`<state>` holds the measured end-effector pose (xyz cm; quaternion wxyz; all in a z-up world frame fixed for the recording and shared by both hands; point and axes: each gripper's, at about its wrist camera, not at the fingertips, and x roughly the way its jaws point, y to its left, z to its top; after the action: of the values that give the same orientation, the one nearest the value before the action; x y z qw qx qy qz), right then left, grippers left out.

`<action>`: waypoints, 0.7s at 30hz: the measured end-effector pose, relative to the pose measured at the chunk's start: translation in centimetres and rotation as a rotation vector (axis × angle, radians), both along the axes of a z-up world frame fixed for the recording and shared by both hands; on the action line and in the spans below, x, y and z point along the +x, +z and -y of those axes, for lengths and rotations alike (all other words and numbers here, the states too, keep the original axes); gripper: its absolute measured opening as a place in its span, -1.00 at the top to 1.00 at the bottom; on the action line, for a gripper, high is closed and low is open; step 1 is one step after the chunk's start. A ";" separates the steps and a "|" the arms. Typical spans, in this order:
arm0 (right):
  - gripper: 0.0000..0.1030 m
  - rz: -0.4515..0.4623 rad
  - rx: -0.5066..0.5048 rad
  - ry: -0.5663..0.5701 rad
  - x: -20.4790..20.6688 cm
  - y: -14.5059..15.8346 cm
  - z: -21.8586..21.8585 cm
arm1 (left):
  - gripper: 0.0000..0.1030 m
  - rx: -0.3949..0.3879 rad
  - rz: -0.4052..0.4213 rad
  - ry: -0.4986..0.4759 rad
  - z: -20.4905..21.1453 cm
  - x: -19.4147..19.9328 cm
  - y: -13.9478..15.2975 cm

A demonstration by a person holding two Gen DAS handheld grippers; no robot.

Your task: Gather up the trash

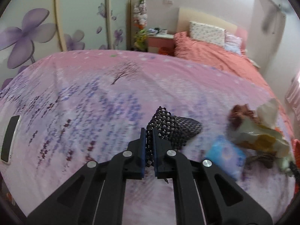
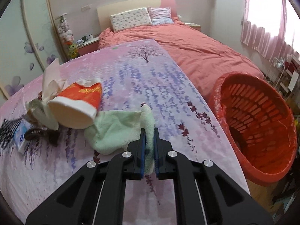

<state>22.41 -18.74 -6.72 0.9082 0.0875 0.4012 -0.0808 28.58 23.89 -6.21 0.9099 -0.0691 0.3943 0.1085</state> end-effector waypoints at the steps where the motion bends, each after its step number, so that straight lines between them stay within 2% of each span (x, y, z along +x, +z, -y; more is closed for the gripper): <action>1: 0.84 0.000 0.009 0.002 0.0 -0.1 0.1 | 0.84 -0.003 -0.008 0.000 -0.4 0.2 -0.3; 3: 0.83 0.006 0.041 0.019 -0.1 0.0 0.3 | 0.80 -0.012 -0.019 0.000 -0.8 0.6 -0.8; 4: 0.82 0.010 0.059 0.031 -0.1 0.1 0.4 | 0.66 -0.015 -0.018 -0.002 -0.8 0.7 -0.9; 5: 0.75 0.016 0.088 0.045 -0.2 0.3 0.5 | 0.48 -0.023 -0.016 -0.009 -0.9 0.8 -0.9; 7: 0.48 0.019 0.124 0.063 -0.1 0.4 0.5 | 0.25 -0.036 -0.009 -0.017 -0.7 1.0 -1.0; 8: 0.34 0.019 0.137 0.072 0.0 0.5 0.3 | 0.22 -0.041 -0.007 -0.023 -0.5 1.1 -1.0; 12: -0.07 0.004 0.110 0.096 0.8 0.3 -1.0 | 0.06 -0.051 -0.019 -0.035 -0.1 1.6 -1.6; 15: -0.16 -0.026 0.046 0.105 1.5 -0.2 -2.4 | -0.09 -0.038 -0.032 -0.047 0.7 2.0 -2.1; 16: -0.15 -0.035 0.018 0.105 1.8 -0.4 -2.9 | -0.15 -0.030 -0.033 -0.054 0.9 2.1 -2.2; 17: -0.06 -0.042 -0.028 0.104 1.8 -0.6 -3.4 | -0.21 -0.021 -0.036 -0.057 1.2 2.1 -2.3; 18: 0.20 -0.052 -0.070 0.098 1.8 -0.7 -3.8 | -0.23 -0.005 -0.040 -0.061 1.4 2.3 -2.4; 19: 0.33 -0.052 -0.088 0.090 1.8 -0.6 -3.8 | -0.26 0.005 -0.046 -0.063 1.7 2.4 -2.6; 21: 0.78 -0.055 -0.124 0.080 1.9 -0.6 -3.5 | -0.28 0.016 -0.059 -0.061 1.9 2.8 -2.9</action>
<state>24.30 -15.27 -7.32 0.9031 0.0127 0.4232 -0.0716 31.33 22.02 -9.15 0.9012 -0.0465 0.4222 0.0861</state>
